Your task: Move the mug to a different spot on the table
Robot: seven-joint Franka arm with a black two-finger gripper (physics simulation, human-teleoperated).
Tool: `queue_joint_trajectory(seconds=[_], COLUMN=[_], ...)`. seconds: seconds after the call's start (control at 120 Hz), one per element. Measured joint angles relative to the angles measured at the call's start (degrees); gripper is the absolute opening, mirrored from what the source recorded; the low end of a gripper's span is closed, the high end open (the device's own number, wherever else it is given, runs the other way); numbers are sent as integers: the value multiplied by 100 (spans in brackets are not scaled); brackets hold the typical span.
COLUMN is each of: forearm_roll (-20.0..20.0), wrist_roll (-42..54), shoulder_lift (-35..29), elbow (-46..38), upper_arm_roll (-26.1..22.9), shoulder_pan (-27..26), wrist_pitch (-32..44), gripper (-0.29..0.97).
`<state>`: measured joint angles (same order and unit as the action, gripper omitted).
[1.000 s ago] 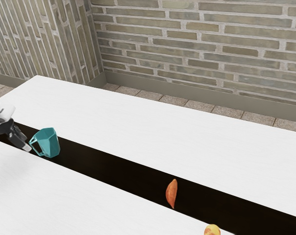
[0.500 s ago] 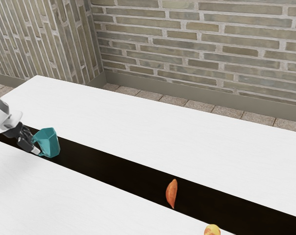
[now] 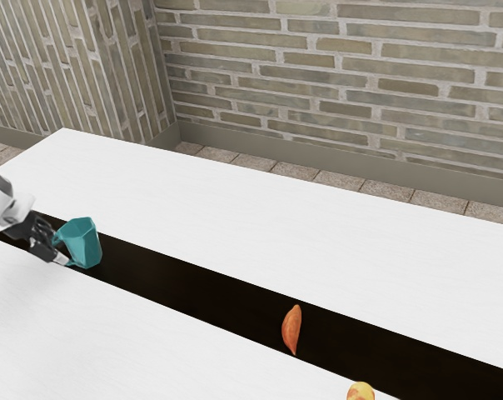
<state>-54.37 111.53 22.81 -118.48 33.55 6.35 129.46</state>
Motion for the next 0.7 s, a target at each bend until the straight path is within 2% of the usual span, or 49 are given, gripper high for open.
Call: queue_joint_trajectory(seconds=[0.408,0.7], forearm_roll=[-763,-910], wrist_roll=[164,224], shoulder_lift=[10,8], elbow=[-193,-296], upper_arm_roll=[2,6], shoulder_pan=[76,118], wrist_pitch=[3,7], gripper=[45,35])
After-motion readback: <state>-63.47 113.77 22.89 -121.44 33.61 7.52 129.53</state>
